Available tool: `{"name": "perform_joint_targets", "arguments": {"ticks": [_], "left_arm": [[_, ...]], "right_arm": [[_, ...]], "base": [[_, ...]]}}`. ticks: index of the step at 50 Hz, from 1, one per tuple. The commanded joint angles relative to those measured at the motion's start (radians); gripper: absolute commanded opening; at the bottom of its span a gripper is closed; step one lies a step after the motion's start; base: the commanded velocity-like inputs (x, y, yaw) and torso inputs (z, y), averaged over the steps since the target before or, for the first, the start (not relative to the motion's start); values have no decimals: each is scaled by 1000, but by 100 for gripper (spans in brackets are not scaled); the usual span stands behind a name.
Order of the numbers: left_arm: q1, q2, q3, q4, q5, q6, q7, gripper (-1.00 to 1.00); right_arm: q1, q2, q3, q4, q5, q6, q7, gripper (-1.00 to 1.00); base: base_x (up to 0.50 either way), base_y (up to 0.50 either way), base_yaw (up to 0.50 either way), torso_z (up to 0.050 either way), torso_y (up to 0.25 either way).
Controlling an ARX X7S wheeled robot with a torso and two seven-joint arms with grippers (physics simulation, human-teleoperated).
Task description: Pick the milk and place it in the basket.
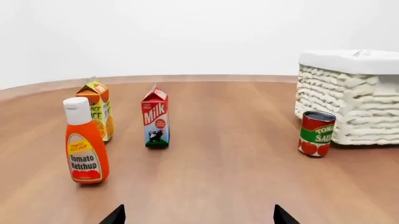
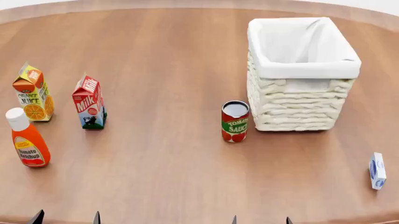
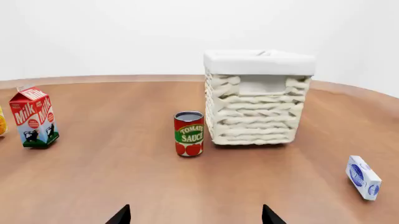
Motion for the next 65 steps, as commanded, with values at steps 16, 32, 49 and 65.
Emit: {"name": "perform_joint_targets", "arguments": {"ticks": [16,32,49,65], "left_arm": [[9,-54,62,22,-74,-34,-41,100],[-41,-149,1,359,-121,-247,-46,100],[-20,-300,-581,907,-487,-480,-99,100],[19,-299,-580,914,-464,-444,-93,100]], "right_arm": [[-6,52,-62,-16,48,9,48,100],[97,150,55,-513,179,364,51,100],[58,689,836,-1046,1106,605,381,100],[-142,689,850,-1033,1029,447,337,100]], "base": [[0,0,0,0,0],[0,0,0,0,0],[0,0,0,0,0],[0,131,0,0,0]]}}
